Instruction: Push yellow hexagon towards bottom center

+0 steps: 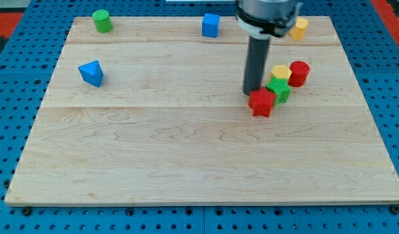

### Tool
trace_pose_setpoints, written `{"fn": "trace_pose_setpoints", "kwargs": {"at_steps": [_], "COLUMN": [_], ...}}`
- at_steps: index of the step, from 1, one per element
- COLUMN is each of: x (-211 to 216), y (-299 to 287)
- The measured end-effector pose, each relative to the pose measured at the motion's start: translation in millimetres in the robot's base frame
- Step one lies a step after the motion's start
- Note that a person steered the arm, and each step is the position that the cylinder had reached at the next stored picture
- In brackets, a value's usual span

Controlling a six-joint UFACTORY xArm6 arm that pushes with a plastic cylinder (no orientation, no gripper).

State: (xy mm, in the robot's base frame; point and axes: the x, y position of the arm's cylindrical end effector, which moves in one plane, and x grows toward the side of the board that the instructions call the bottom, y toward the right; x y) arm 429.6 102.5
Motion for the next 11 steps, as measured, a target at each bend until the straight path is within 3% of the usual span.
{"fn": "trace_pose_setpoints", "kwargs": {"at_steps": [1,3,4,5,6,8,10,11], "x": [65.9,125.3,115.0,71.5,37.8,-16.9,-58.3,-71.4], "y": [25.8,67.1,71.9,117.5,115.5,82.4,5.3,6.4]}}
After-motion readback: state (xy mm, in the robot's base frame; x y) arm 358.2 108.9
